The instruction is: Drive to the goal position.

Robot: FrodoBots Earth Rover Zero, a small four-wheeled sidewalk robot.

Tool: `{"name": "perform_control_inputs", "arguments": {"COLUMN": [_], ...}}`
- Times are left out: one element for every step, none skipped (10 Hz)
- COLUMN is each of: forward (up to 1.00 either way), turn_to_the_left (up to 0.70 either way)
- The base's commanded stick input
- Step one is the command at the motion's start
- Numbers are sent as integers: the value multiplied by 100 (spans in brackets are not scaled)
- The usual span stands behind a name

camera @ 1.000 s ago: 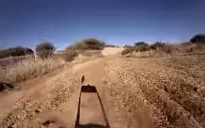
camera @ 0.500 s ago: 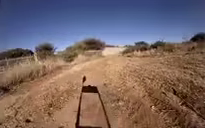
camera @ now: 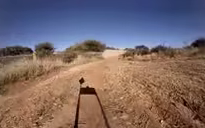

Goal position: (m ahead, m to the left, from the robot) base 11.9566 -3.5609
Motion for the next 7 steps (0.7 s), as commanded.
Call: {"name": "perform_control_inputs", "arguments": {"forward": [50, 50, 50, 50, 50, 50, 50], "turn_to_the_left": [50, 50, 47, 43, 39, 10, 0]}}
